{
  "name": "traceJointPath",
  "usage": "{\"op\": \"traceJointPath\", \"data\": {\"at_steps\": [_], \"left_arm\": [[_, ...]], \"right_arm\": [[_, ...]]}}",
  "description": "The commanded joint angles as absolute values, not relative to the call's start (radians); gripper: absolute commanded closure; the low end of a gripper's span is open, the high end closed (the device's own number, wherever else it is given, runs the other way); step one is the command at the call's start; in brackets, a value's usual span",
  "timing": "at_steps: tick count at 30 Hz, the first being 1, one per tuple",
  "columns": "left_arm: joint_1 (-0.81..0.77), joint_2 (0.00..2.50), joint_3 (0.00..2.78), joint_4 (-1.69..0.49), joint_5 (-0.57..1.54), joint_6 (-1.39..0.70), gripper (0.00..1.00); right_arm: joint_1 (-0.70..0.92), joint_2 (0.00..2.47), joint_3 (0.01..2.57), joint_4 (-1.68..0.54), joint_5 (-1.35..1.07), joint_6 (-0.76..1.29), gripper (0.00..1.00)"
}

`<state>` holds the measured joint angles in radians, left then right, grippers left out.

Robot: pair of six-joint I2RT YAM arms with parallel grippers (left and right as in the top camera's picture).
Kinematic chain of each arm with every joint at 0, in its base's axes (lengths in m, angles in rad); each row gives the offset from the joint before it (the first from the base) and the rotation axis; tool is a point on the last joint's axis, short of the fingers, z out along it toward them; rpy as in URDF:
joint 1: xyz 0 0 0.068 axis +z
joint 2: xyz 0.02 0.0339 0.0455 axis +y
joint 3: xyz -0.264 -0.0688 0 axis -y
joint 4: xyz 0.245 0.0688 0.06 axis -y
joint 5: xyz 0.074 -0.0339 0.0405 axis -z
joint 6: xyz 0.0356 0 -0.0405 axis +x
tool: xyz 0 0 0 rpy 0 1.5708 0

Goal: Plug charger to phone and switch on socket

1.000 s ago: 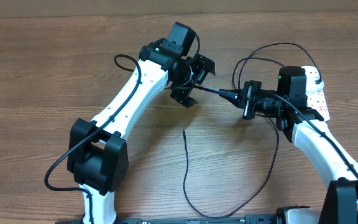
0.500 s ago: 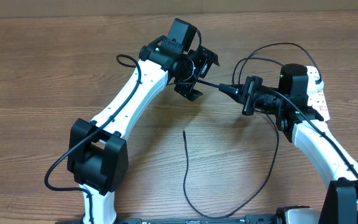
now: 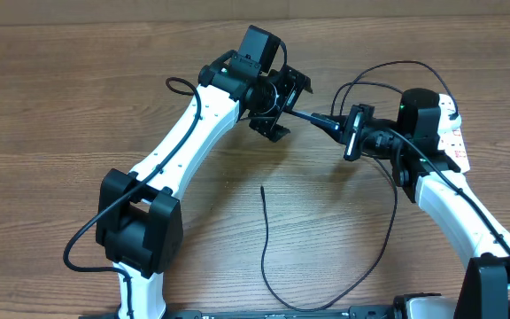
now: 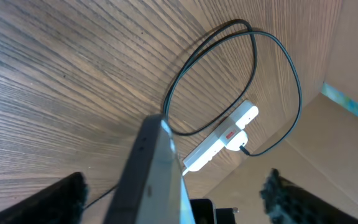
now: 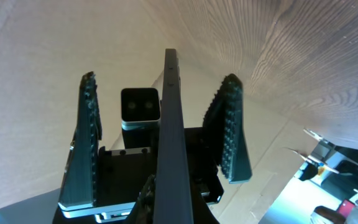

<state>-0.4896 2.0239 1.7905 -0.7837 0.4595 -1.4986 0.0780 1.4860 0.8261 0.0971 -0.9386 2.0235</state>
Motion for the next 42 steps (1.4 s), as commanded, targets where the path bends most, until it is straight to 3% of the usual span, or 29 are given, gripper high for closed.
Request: {"op": "traceJointPath", "data": {"at_steps": [1,5,11,22,42], "left_arm": [[-0.495,2.007,1.811,-0.780,0.461,-1.508,0.16],[-0.498,2.007,1.811,-0.780,0.458,-1.508,0.23],[-0.506,2.007,1.811,-0.781,0.434,-1.507,0.26],[-0.512,2.007,1.811,-0.781,0.426,-1.507,0.53],[-0.512,2.007,1.811,-0.781,0.422,-1.507,0.74]], "right_arm": [[0.091,1.484,0.837,0.112,-0.963,2.143,0.96],[0.098,1.484,0.837,0.112,-0.963,2.144,0.96],[0.098,1.484,0.837,0.112,-0.963,2.144,0.96],[0.098,1.484,0.837,0.112,-0.963,2.147,0.96],[0.098,1.484,0.837,0.164,-0.960,2.162,0.96]]}}
